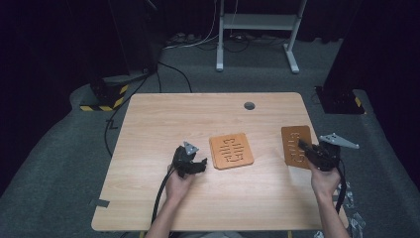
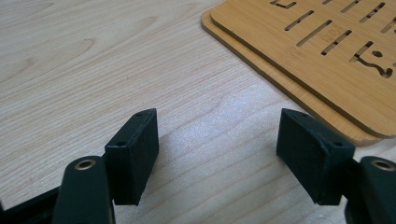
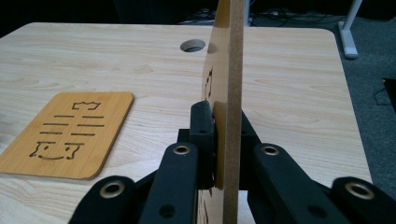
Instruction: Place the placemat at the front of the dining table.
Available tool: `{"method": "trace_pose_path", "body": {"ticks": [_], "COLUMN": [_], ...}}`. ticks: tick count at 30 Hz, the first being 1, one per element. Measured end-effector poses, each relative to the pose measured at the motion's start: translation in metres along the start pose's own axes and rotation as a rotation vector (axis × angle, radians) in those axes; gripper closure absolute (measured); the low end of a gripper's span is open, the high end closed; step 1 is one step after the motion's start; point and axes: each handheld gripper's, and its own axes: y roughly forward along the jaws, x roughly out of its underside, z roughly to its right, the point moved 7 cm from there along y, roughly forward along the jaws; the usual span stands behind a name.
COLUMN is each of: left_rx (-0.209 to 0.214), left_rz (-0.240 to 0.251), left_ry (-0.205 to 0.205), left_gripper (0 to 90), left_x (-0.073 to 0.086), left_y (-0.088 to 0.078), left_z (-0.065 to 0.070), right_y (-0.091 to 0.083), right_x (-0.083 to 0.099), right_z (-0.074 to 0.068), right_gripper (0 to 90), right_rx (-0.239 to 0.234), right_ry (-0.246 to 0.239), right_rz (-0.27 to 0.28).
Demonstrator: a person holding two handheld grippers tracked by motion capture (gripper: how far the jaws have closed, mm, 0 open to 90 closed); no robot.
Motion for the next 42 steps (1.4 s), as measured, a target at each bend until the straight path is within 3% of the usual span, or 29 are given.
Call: {"method": "trace_pose_path", "body": {"ticks": [4,7,12,19,30,42], "left_rx": [0.0,0.0,0.0,0.0,0.0,0.0], "left_rz": [0.0,0.0,0.0,0.0,0.0,0.0], "left_ry": [0.001,0.001,0.0,0.001,0.002,0.002], "left_gripper": [29.6,29.6,29.6,29.6,29.3,29.3], "left_x": [0.0,0.0,0.0,0.0,0.0,0.0], "left_y": [0.0,0.0,0.0,0.0,0.0,0.0], "left_z": [0.0,0.0,0.0,0.0,0.0,0.0], "right_y": [0.001,0.001,0.006,0.006,-0.001,-0.014], "right_x": [-0.001,-0.002,0.0,0.004,-0.002,0.0], "right_z": [0.0,0.0,0.003,0.008,0.013,0.013], "right_gripper": [76.8,76.5,68.0,70.4,68.8,53.7], "right_rx": [0.007,0.005,0.043,0.066,0.077,0.07], "right_ry": [0.002,0.001,-0.014,-0.013,-0.013,0.017], "right_rz": [-0.003,-0.009,-0.034,-0.052,-0.021,0.025]}}
